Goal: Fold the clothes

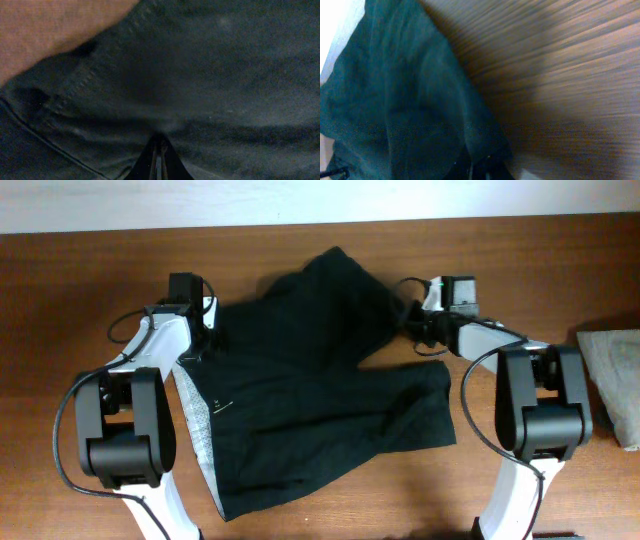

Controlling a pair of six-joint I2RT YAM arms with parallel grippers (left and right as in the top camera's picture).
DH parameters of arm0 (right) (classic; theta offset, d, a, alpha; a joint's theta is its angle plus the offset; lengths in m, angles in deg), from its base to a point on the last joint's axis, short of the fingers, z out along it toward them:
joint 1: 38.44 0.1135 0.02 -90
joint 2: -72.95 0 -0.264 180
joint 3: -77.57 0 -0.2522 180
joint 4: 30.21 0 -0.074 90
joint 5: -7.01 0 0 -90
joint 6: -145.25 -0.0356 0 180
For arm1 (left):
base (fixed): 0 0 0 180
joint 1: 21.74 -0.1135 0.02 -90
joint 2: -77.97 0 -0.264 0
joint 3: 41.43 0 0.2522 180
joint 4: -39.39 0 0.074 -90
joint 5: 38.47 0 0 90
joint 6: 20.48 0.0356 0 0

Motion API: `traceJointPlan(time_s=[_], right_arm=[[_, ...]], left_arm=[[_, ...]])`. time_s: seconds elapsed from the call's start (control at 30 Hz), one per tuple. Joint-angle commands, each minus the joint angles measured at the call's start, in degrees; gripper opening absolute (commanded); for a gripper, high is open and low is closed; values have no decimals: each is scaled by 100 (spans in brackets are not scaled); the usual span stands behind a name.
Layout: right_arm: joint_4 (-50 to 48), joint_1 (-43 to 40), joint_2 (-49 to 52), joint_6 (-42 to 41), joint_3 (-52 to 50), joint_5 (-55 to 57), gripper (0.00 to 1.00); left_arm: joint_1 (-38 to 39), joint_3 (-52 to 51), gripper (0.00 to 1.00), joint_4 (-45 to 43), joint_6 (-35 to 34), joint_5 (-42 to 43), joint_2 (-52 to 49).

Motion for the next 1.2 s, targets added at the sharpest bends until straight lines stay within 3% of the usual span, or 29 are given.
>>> traceJointPlan(time_s=[0.0, 0.03, 0.07, 0.1, 0.2, 0.27, 0.4, 0.5, 0.6, 0.67, 0.7, 0.77, 0.83, 0.9, 0.97, 1.07, 1.1, 1.13, 1.17], right_arm=[[-37, -616, -391, -37, 122, -243, 4], [-22, -776, -466, 79, 122, -516, 14], [37, -931, -518, 210, 122, -859, 38], [205, -1119, -586, 385, 122, -1215, 47], [1414, -1641, -949, 1373, 125, -1639, 48], [2977, -2039, -1539, 2151, 125, -1480, 48], [5563, -2144, -2210, 2581, 122, 184, 49], [6347, -1921, -2151, 2577, -120, 726, 53], [5501, -1593, -2142, 2555, -798, 503, 59], [5307, -1421, -2142, 2557, -922, 389, 39], [5307, -1394, -2157, 2553, -881, 398, 5], [5329, -1410, -2223, 2557, -341, 247, 4], [5353, -1401, -2356, 2667, 675, -507, 4], [5766, -1335, -2430, 2820, 1803, -522, 4], [6432, -1318, -2430, 2813, 2157, 315, 4], [8214, -1318, -2422, 2780, 1698, 2262, 5], [8354, -1327, -2424, 2688, 1537, 2597, 14], [8408, -1335, -2424, 2562, 1381, 2857, 43], [8321, -1384, -2424, 2400, 1180, 3018, 66]], left_arm=[[-83, 413, 5, -201, 378, 129, -188], [-83, 496, 5, -236, 444, 125, -188], [-94, 608, 5, -254, 463, 55, -188], [-118, 682, 5, -293, 461, -59, -188], [-216, 1117, 6, 37, 481, 223, -188], [-199, 1534, 14, 850, 793, 1563, -188], [-52, 1434, 28, 1930, 1025, 1821, -262], [92, 1023, 36, 1904, 1036, 1823, -369], [223, 490, 40, 1609, 1036, 1801, -413], [225, 293, 40, 1652, 1003, 1735, -413], [225, 221, 40, 1628, 992, 1475, -413], [225, 195, 40, 1563, 988, 1261, -413], [223, 195, 41, 1449, 988, 1257, -413], [223, 195, 41, 1434, 988, 1211, -413], [223, 195, 41, 1434, 988, 1211, -413], [223, 195, 41, 1436, 988, 1145, -413], [223, 195, 42, 1432, 988, 1095, -413], [223, 195, 48, 1429, 990, 1062, -413], [223, 195, 51, 1432, 992, 1064, -413]])
